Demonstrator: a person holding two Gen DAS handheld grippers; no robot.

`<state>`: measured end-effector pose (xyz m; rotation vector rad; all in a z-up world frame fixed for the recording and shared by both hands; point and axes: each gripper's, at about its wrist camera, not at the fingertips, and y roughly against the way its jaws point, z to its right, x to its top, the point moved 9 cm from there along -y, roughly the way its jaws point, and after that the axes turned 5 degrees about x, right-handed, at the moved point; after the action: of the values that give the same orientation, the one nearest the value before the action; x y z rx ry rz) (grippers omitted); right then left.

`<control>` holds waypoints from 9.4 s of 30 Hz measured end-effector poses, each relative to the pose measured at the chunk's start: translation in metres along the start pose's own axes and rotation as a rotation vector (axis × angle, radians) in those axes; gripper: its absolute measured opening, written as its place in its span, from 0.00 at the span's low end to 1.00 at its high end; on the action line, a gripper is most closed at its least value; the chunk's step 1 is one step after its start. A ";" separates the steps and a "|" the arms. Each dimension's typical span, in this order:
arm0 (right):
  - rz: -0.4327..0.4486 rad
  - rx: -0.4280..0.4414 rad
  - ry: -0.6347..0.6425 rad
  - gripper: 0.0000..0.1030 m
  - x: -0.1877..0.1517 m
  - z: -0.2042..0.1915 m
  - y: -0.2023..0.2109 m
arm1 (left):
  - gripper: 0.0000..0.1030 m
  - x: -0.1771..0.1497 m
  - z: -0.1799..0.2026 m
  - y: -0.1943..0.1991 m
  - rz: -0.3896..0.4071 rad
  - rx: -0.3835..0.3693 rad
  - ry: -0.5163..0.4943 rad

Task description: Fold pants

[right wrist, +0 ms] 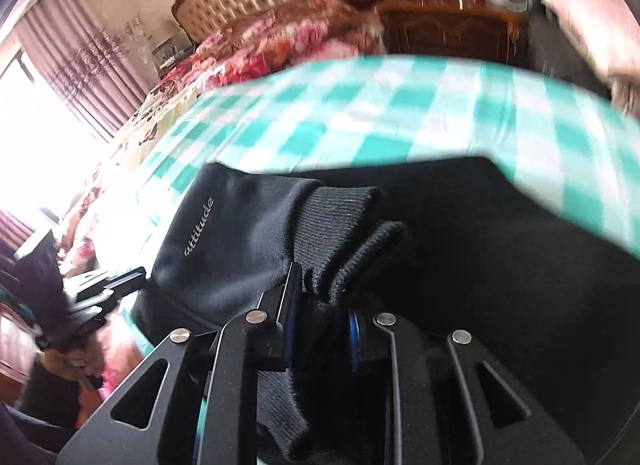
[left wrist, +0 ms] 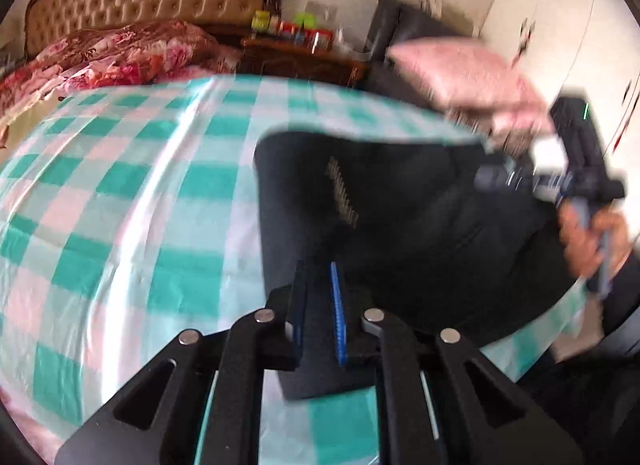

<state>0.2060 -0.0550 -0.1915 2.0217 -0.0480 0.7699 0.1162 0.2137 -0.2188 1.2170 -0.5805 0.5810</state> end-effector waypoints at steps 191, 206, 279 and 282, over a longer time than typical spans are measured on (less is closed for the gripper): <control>-0.354 0.209 -0.128 0.25 0.103 -0.091 -0.024 | 0.29 0.034 0.131 0.045 0.191 -0.036 0.062; 0.039 0.388 -0.402 0.25 0.041 0.133 0.201 | 0.29 0.052 0.446 0.027 0.376 0.036 -0.796; 0.335 -0.397 -0.309 0.64 -0.107 0.255 0.298 | 0.27 -0.065 0.561 -0.093 0.051 -0.346 -0.797; 0.339 -0.435 -0.317 0.64 -0.118 0.236 0.295 | 0.29 -0.071 0.554 -0.107 -0.057 -0.437 -0.733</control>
<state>0.1329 -0.4366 -0.1152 1.7124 -0.6975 0.5729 0.0842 -0.3536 -0.2063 0.9985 -1.2122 -0.0731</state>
